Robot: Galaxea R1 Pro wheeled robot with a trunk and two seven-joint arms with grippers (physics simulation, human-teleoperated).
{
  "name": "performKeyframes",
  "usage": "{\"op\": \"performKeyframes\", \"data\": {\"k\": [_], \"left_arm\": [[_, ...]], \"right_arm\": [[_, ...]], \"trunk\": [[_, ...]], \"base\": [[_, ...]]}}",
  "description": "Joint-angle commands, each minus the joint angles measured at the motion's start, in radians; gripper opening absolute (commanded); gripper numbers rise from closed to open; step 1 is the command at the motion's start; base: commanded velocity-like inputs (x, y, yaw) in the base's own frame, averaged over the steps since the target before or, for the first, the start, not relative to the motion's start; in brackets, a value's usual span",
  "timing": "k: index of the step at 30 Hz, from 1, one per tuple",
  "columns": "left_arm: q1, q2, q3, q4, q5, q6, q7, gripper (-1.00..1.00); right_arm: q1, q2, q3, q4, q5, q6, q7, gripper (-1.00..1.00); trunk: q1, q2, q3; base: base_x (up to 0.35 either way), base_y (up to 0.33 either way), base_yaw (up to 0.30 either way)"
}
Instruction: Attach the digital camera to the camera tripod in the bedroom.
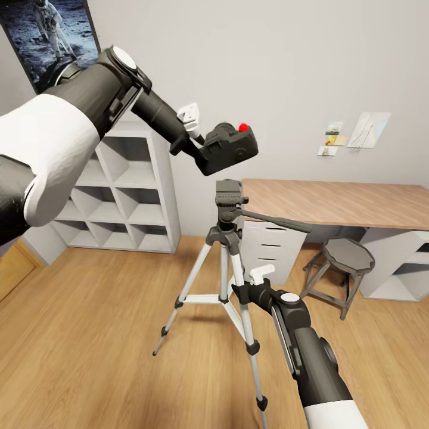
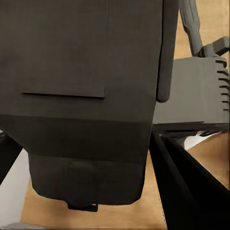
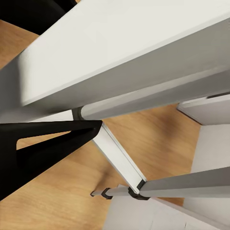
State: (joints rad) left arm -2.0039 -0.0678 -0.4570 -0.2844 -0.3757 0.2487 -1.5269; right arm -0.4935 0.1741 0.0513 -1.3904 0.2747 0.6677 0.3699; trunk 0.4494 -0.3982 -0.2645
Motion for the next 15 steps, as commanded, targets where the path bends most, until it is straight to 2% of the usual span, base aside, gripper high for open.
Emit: {"op": "performKeyframes", "data": {"k": [1,4,5,6,7,15], "left_arm": [[-0.001,-0.002,0.002,0.003,-0.011,0.011,-0.006,-1.0],[-0.001,-0.006,-0.022,0.013,-0.025,0.035,-0.011,-1.0],[-0.001,-0.006,-0.038,0.016,-0.029,0.051,-0.017,-1.0],[-0.001,-0.006,-0.081,0.018,-0.035,0.08,-0.029,-1.0],[-0.001,-0.006,-0.088,0.015,-0.037,0.084,-0.031,-1.0],[-0.001,-0.005,-0.093,0.007,-0.029,0.087,-0.034,-1.0]], "right_arm": [[0.0,0.0,-0.001,0.014,0.06,0.001,0.006,-1.0],[0.0,0.0,-0.001,0.014,0.06,0.001,0.006,-1.0],[0.0,0.0,-0.001,0.014,0.06,0.001,0.006,-1.0],[0.0,0.0,-0.001,0.014,0.06,0.001,0.005,-1.0],[0.0,0.0,-0.001,0.014,0.06,0.001,0.005,-1.0],[0.0,0.0,-0.001,0.014,0.06,0.001,0.001,-1.0]], "trunk": [[0.001,-0.002,-0.002],[0.001,-0.002,-0.002],[0.001,-0.002,-0.002],[0.001,-0.002,-0.002],[0.001,-0.002,-0.002],[0.001,-0.002,-0.002]], "base": [[0.0,0.0,0.0],[0.0,0.0,0.0],[0.0,0.0,0.0],[0.0,0.0,0.0],[0.0,0.0,0.0],[0.0,0.0,0.0]]}}
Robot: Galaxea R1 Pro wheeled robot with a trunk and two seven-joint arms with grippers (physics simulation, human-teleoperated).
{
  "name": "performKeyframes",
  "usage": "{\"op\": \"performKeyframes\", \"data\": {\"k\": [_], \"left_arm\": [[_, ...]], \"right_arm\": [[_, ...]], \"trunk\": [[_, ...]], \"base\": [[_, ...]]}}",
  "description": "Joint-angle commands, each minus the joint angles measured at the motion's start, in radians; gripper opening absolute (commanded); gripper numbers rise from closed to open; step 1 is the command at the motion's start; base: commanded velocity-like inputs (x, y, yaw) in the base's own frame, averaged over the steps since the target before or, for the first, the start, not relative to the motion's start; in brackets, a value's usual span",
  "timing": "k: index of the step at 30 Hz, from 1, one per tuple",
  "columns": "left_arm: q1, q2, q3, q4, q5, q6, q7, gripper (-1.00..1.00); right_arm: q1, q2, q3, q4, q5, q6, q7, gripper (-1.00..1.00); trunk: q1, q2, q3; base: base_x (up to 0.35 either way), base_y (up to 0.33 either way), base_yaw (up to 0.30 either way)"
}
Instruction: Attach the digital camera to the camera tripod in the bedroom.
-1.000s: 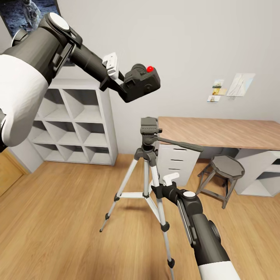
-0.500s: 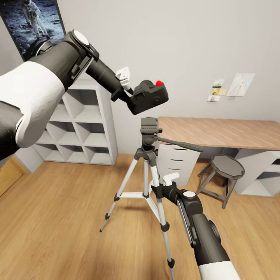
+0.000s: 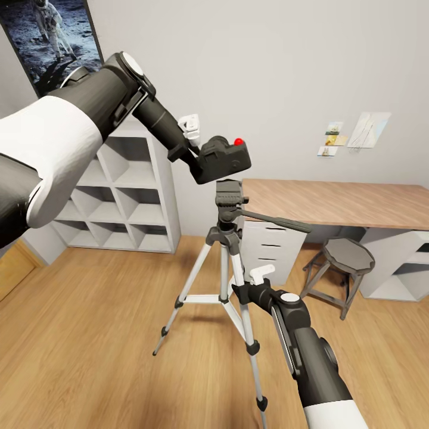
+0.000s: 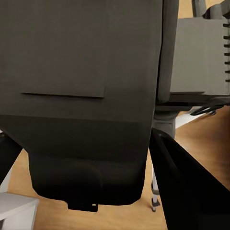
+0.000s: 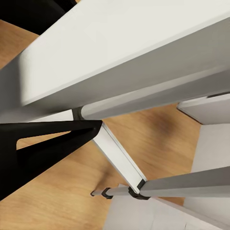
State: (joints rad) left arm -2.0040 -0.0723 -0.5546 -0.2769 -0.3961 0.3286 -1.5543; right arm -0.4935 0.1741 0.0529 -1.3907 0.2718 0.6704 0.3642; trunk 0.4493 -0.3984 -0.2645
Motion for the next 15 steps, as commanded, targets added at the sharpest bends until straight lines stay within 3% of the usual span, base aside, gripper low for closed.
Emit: {"op": "performKeyframes", "data": {"k": [1,6,8,11,15], "left_arm": [[-0.001,0.0,0.005,-0.002,-0.008,0.007,-0.007,-1.0],[-0.001,0.003,0.011,-0.005,0.001,0.009,-0.007,-1.0],[-0.001,0.004,0.017,-0.006,0.021,0.01,-0.007,-1.0],[-0.001,0.005,0.03,-0.007,0.1,0.02,-0.008,-1.0],[-0.001,0.006,0.03,-0.009,0.164,0.065,-0.009,-1.0]], "right_arm": [[0.0,0.0,-0.002,0.015,0.063,-0.002,0.006,-1.0],[0.0,0.0,-0.002,0.017,0.062,-0.002,0.006,-1.0],[0.0,0.0,-0.002,0.017,0.062,-0.002,0.006,-1.0],[0.0,0.0,-0.002,0.018,0.062,-0.002,0.006,-1.0],[0.0,0.0,-0.002,0.018,0.061,-0.002,0.005,-1.0]], "trunk": [[0.001,-0.002,-0.002],[0.001,-0.002,-0.002],[0.001,-0.002,-0.002],[0.001,-0.002,-0.002],[0.001,-0.002,-0.002]], "base": [[0.0,0.0,0.0],[0.0,0.0,0.0],[0.0,0.0,0.0],[0.0,0.0,0.0],[0.0,0.0,0.0]]}}
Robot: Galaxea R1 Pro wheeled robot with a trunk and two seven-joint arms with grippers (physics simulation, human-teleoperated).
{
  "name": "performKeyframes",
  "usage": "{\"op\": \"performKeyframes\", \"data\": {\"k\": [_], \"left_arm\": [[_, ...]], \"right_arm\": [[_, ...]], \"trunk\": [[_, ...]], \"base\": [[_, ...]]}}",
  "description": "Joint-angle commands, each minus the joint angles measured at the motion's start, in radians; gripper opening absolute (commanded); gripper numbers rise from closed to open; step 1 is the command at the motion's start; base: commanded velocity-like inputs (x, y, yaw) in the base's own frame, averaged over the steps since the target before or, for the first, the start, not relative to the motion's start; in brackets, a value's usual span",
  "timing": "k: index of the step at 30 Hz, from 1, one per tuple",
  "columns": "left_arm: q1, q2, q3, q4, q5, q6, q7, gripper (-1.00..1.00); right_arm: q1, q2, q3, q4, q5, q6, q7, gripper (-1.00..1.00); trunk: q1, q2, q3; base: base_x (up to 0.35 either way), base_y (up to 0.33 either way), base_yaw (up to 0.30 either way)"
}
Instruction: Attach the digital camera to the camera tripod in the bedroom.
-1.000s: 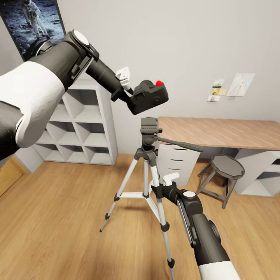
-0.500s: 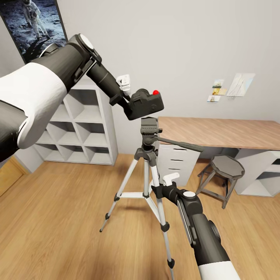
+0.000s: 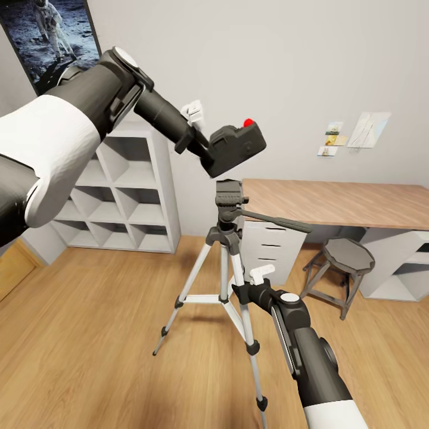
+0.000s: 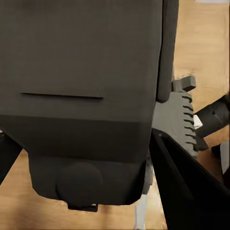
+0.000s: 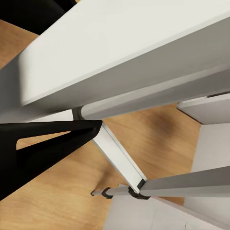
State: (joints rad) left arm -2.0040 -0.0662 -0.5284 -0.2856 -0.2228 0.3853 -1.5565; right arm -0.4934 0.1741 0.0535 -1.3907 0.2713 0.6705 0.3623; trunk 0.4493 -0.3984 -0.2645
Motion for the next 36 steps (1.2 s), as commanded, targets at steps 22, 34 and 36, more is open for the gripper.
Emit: {"op": "performKeyframes", "data": {"k": [22,34,36], "left_arm": [[0.009,0.102,-0.055,-0.222,0.034,0.054,-0.008,-1.0],[0.011,0.095,-0.134,-0.222,0.034,0.16,-0.009,-1.0],[0.011,0.092,-0.151,-0.223,0.035,0.169,-0.009,-1.0]], "right_arm": [[-0.001,0.0,-0.003,0.018,0.062,-0.002,-0.002,-1.0],[-0.001,0.0,-0.003,0.018,0.06,-0.002,-0.013,-1.0],[-0.001,0.0,-0.003,0.018,0.06,-0.002,-0.013,-1.0]], "trunk": [[0.001,-0.002,-0.002],[0.001,-0.002,-0.002],[0.001,-0.002,-0.002]], "base": [[0.0,0.0,0.0],[0.0,0.0,0.0],[0.0,0.0,0.0]]}}
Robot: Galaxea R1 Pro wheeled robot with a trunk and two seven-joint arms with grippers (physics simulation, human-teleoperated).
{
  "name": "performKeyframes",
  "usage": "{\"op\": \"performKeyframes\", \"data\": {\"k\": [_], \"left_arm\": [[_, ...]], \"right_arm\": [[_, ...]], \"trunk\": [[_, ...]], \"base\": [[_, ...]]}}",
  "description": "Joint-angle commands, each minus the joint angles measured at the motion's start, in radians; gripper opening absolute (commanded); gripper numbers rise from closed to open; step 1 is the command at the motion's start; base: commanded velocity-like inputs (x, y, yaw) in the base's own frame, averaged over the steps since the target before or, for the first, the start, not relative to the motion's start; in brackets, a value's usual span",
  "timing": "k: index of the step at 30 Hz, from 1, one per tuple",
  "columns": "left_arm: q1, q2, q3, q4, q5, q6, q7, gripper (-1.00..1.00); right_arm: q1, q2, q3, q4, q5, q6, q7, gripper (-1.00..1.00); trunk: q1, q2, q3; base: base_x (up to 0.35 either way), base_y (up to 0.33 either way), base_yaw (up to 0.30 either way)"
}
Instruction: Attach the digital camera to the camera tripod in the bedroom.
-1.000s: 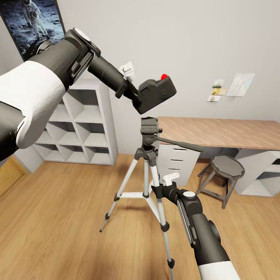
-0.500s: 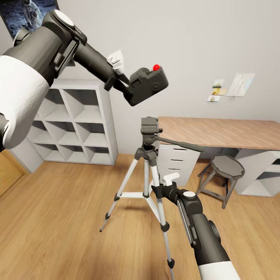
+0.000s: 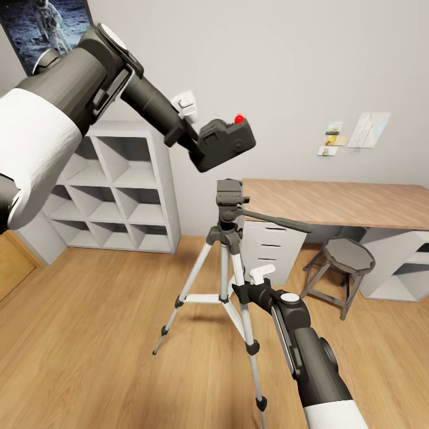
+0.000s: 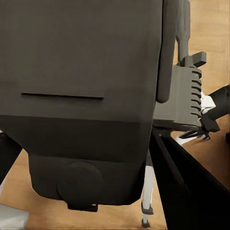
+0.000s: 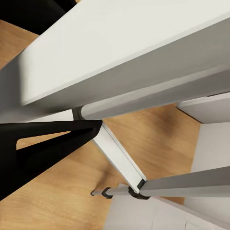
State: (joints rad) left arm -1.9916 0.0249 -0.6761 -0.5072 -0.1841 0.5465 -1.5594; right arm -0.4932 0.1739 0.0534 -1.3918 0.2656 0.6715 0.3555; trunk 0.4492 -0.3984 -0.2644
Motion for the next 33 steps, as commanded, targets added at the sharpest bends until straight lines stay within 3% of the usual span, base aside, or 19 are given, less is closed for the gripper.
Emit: {"op": "performKeyframes", "data": {"k": [1,10,14,17,26,33], "left_arm": [[-0.001,0.001,-0.007,-0.003,-0.004,0.01,-0.006,-1.0],[-0.001,0.002,-0.028,-0.047,0.0,0.027,-0.005,-1.0],[-0.001,0.004,-0.064,-0.077,0.002,0.031,-0.006,-1.0],[-0.001,0.007,-0.111,-0.112,0.003,0.032,-0.006,-1.0],[-0.001,0.011,-0.14,-0.147,0.004,0.032,-0.006,-1.0],[-0.001,0.046,-0.157,-0.216,0.004,0.034,-0.006,-1.0]], "right_arm": [[-0.001,0.001,-0.003,0.019,0.066,-0.003,-0.007,-1.0],[-0.001,0.001,-0.003,0.019,0.066,-0.003,-0.007,-1.0],[-0.001,0.001,-0.003,0.02,0.065,-0.003,-0.007,-1.0],[-0.001,0.001,-0.003,0.02,0.064,-0.003,-0.007,-1.0],[-0.001,0.001,-0.003,0.02,0.064,-0.003,-0.008,-1.0],[-0.001,0.001,-0.003,0.021,0.064,-0.003,-0.008,-1.0]], "trunk": [[0.001,-0.002,-0.002],[0.001,-0.002,-0.002],[0.001,-0.002,-0.002],[0.001,-0.002,-0.002],[0.001,-0.002,-0.002],[0.001,-0.002,-0.002]], "base": [[0.0,0.0,0.0],[0.0,0.0,0.0],[0.0,0.0,0.0],[0.0,0.0,0.0],[0.0,0.0,0.0],[0.0,0.0,0.0]]}}
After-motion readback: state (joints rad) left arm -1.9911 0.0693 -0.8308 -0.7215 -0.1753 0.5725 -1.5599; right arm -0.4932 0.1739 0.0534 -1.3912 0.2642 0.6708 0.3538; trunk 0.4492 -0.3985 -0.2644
